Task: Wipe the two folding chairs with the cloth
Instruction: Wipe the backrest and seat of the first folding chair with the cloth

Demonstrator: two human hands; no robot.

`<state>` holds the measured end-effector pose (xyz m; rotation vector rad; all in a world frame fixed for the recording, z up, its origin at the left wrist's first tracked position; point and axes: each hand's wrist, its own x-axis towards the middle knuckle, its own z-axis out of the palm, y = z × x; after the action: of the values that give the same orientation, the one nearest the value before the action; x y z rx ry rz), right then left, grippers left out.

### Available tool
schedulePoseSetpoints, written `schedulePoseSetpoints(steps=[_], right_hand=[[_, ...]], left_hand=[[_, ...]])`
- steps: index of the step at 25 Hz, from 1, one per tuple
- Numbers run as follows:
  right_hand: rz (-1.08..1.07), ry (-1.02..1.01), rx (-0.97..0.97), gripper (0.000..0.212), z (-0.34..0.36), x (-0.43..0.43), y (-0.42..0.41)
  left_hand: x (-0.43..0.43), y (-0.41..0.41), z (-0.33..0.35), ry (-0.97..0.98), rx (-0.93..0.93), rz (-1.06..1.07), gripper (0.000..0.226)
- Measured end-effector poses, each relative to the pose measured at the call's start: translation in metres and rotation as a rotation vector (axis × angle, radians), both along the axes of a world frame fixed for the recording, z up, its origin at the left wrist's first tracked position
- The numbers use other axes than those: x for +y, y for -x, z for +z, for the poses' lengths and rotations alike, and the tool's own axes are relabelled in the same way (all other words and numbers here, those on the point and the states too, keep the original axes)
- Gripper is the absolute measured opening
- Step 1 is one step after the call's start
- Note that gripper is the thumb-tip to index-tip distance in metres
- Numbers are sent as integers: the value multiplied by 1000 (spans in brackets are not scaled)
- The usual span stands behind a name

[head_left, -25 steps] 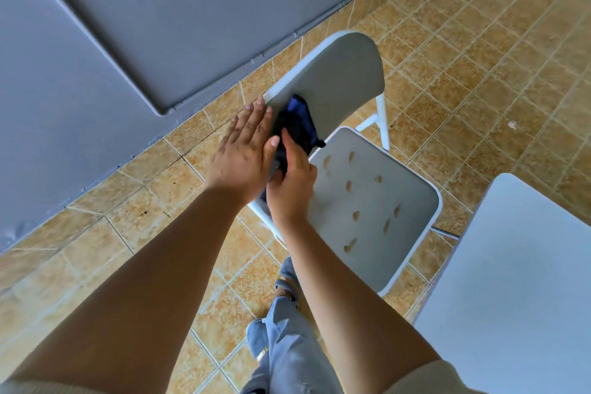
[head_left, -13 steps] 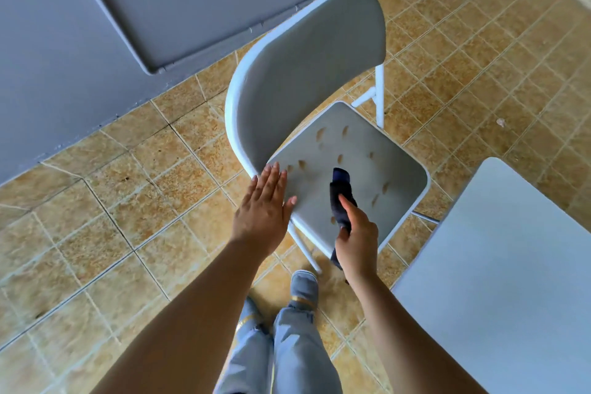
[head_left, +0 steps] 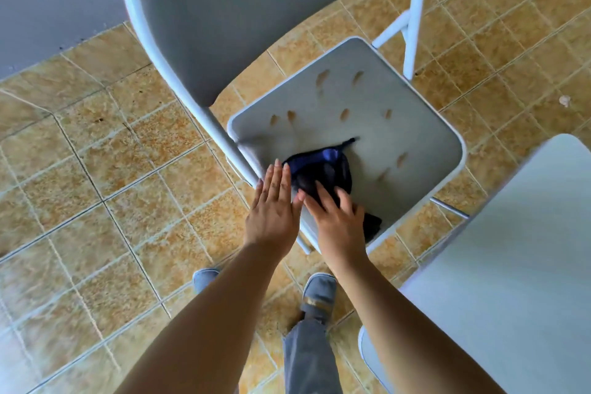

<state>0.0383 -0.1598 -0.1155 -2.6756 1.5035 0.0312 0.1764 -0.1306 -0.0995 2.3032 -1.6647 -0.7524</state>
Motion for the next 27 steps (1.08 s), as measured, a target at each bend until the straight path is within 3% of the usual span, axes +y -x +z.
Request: schedulePoseSetpoints(steps=[4, 8, 11, 16, 20, 24, 27], right_hand=[[87, 24, 67, 52, -2, 11, 56], [-217, -48, 119, 82, 7, -47, 103], [-337, -15, -6, 78, -3, -98, 81], [-11, 25, -38, 58, -17, -77, 34], [114, -24, -13, 61, -5, -47, 88], [-210, -12, -5, 77, 0, -100, 127], [-359, 4, -80, 71, -6, -161, 87]], left_hand=[[-15, 26, -28, -53, 3, 94, 61], [-19, 38, -45, -75, -107, 127, 65], [-20, 45, -52, -55, -155, 164, 68], [-19, 50, -56, -53, -157, 193, 65], [-21, 50, -55, -86, -184, 162, 64], [-20, 48, -57, -41, -223, 149, 64], [-26, 48, -62, -2, -233, 153, 65]])
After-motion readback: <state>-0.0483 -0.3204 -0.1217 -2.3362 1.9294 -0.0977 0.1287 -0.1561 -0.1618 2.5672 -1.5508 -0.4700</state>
